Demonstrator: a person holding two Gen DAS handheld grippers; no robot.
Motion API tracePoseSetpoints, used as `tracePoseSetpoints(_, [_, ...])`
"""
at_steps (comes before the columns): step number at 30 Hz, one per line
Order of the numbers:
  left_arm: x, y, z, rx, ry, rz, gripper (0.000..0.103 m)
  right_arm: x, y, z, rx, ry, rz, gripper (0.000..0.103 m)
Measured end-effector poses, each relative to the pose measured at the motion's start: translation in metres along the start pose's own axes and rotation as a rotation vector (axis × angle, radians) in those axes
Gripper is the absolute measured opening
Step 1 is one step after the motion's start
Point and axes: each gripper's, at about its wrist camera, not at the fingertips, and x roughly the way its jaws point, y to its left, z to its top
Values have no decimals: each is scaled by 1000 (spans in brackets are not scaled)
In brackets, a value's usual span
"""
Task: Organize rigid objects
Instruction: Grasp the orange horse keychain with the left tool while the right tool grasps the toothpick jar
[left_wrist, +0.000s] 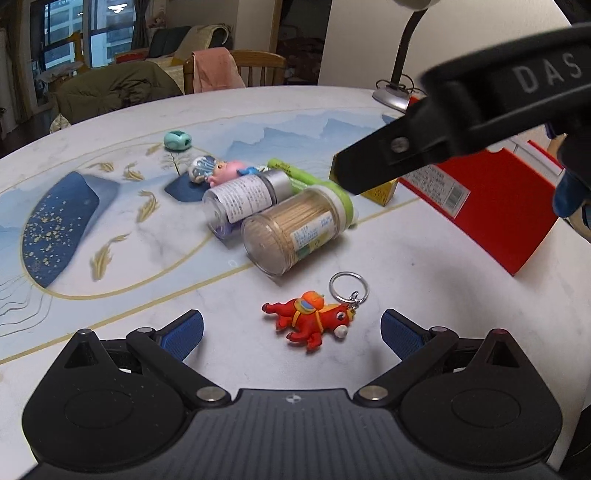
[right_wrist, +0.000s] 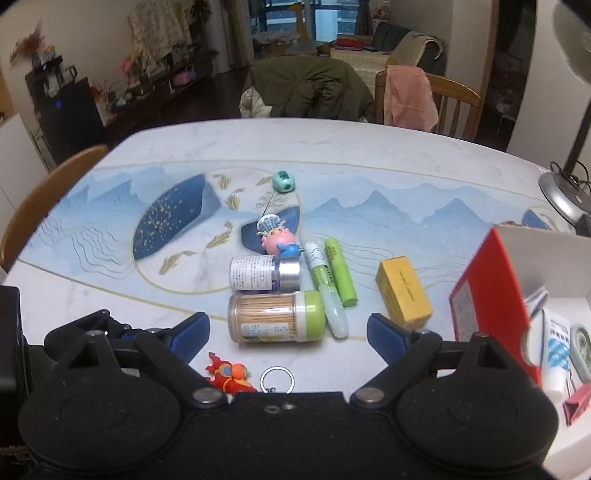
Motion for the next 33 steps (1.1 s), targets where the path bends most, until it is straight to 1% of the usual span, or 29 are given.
tracePoseSetpoints(7, [10, 0, -1, 24, 0, -4, 102, 32, 8, 7, -35, 49, 12, 93])
tracePoseSetpoints(12, [13, -1, -1, 40, -13, -11, 102, 51, 9, 9, -68, 71, -6, 94])
tracePoseSetpoints(16, [13, -8, -3, 85, -22, 2, 100, 62, 13, 7, -103, 98, -1, 94])
tracePoseSetpoints(18, [13, -11, -4, 94, -28, 0, 99, 66, 14, 8, -106, 102, -14, 94])
tracePoseSetpoints(25, [10, -14, -5, 119, -47, 19, 78, 76, 21, 8, -142, 121, -28, 94])
tracePoseSetpoints(27, [9, -14, -6, 126, -50, 16, 75, 79, 22, 8, -150, 128, -32, 94])
tracePoseSetpoints(29, [8, -15, -7, 129, -52, 17, 70, 80, 23, 8, -154, 128, -36, 92])
tracePoseSetpoints(31, [7, -15, -7, 133, -52, 22, 68, 81, 24, 8, -164, 132, -38, 89])
tracePoseSetpoints(33, [6, -15, -7, 134, -55, 20, 62, 81, 25, 8, -171, 130, -46, 87])
